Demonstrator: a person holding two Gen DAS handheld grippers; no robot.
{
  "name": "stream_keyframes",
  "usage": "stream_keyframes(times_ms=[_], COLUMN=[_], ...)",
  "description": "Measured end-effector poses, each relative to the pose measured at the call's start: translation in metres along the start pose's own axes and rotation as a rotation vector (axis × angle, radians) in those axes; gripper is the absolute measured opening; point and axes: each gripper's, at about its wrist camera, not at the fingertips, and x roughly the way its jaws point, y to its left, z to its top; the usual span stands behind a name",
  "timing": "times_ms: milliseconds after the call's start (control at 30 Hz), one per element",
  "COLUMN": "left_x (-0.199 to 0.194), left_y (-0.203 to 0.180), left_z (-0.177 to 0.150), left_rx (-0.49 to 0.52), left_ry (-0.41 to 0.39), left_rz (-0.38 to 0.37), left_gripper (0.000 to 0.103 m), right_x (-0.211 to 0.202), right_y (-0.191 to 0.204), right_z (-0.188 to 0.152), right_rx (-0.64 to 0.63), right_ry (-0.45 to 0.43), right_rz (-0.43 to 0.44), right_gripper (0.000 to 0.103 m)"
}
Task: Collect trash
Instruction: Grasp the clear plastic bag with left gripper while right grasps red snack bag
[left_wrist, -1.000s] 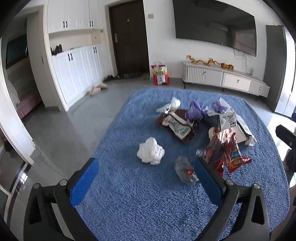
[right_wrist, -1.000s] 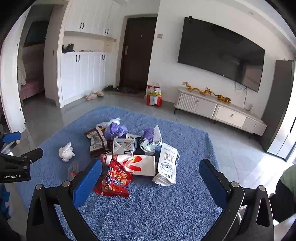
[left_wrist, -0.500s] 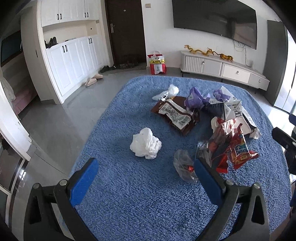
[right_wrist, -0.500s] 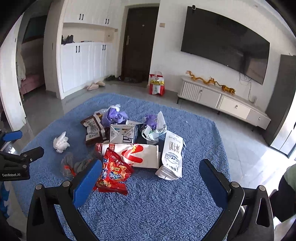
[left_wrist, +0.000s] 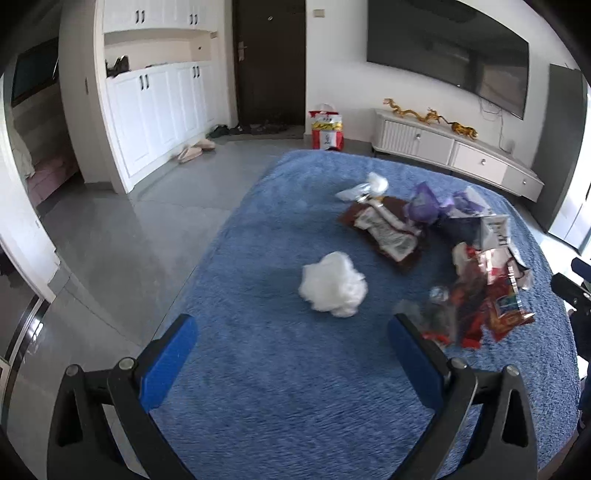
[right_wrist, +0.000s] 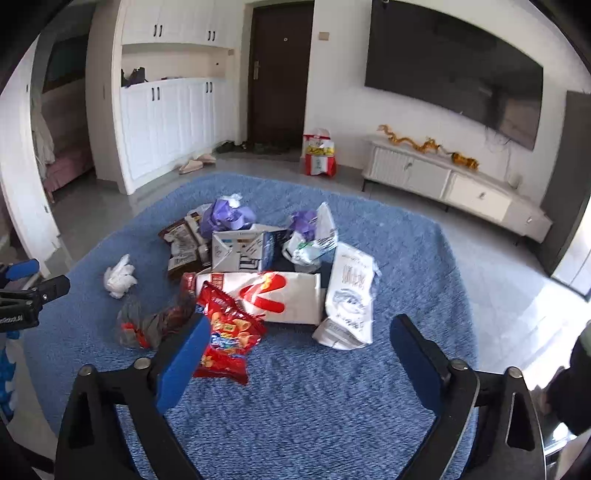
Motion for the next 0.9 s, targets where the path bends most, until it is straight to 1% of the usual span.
stream_keyframes(times_ms=[67,133,200,267,333,433,500,633,700,767,800,833,900], left_x=[0.004,0.008,0.011,0.013,0.014,0.019,0.024,0.036,0.044,0.051,0.055,0.057,0.058], left_y=[0.007,0.01,0.01,0.004,-0.009,-0.031,-0.045,-0.063,-0.068,-0.072,-0.074,-0.075,-0.078], left_z=[-0.002,-0.004,-0.004,-0.004,-0.005,-0.006,-0.007,-0.007,-0.007,-0.008,-0.008,-0.009,-0.01], left_rx=[-0.003,-0.005,-0.016,-0.02,0.004,0.046,0.066,0.086,0.085,0.086,0.086,0.086,0.09], left_ry=[0.018,0.034,0.055,0.064,0.068,0.083,0.094,0.129,0.151,0.17,0.182,0.189,0.198], left_rz=[0.007,-0.004,-0.049,-0.11,-0.171,-0.234,-0.271,-0.318,-0.338,-0.342,-0.347,-0.351,-0.358], left_gripper=[0.103,0.103,0.102,0.102,0.102,0.102,0.099,0.086,0.083,0.079,0.078,0.075,0.068], right_x=[0.006,0.012,0.019,0.024,0.027,0.034,0.038,0.049,0.052,0.056,0.057,0.058,0.058], right_y=[0.003,0.008,0.013,0.017,0.021,0.026,0.03,0.036,0.036,0.036,0.036,0.036,0.035], right_z=[-0.002,-0.004,-0.005,-0.007,-0.008,-0.009,-0.01,-0.012,-0.013,-0.015,-0.016,-0.017,-0.019], right_rx=[0.005,0.0,-0.005,-0.007,-0.015,-0.025,-0.035,-0.056,-0.06,-0.062,-0.062,-0.063,-0.068], right_ry=[0.017,0.032,0.052,0.067,0.077,0.093,0.104,0.126,0.137,0.147,0.152,0.156,0.158], right_rz=[0.064,0.107,0.149,0.188,0.22,0.251,0.269,0.282,0.291,0.297,0.301,0.304,0.305], right_gripper=[0.079,0.072,0.065,0.057,0.053,0.049,0.048,0.042,0.037,0.026,0.023,0.017,0.014])
